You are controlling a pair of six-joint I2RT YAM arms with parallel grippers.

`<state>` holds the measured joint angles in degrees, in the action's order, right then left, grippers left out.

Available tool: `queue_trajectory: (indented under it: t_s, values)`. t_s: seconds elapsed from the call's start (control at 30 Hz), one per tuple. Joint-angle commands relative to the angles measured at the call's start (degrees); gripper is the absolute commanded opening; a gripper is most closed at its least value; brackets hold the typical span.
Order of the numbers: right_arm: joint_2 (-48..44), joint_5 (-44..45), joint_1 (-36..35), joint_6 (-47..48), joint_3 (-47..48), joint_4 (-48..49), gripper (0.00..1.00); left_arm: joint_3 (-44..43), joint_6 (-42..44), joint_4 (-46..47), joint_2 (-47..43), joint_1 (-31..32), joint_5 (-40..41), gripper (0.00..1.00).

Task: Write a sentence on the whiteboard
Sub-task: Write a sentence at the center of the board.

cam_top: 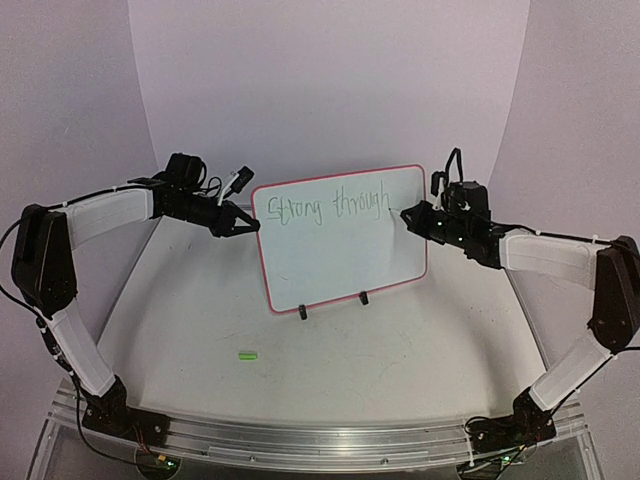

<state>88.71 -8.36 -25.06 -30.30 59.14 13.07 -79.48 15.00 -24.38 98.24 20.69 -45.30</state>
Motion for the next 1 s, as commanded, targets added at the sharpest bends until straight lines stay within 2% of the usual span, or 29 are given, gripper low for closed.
queue_trajectory:
  t_s: [0.0, 0.27, 0.6, 0.8, 0.97]
  values:
    - [-1.3, 1.8, 0.1, -0.5, -0.4, 0.2, 0.00, 0.2, 5.2, -5.2, 1.2, 1.4, 3.7, 0.00]
    - [-2.6, 0.2, 0.1, 0.6, 0.8, 0.1, 0.00, 0.2, 5.1, -5.1, 1.2, 1.5, 3.8, 0.00]
    - [-10.5, -6.6, 0.1, 4.5, -1.2, -3.0, 0.00, 0.2, 5.1, -5.2, 0.9, 1.4, 3.6, 0.00]
    - [-16.8, -5.1, 0.0, 5.5, -4.0, -5.5, 0.00, 0.3, 5.1, -5.2, 0.8, 1.5, 3.8, 0.00]
    - [-17.8, -6.4, -0.2, 5.8, -4.8, -6.4, 0.00, 0.3, 5.0, -5.2, 0.8, 1.6, 3.6, 0.00]
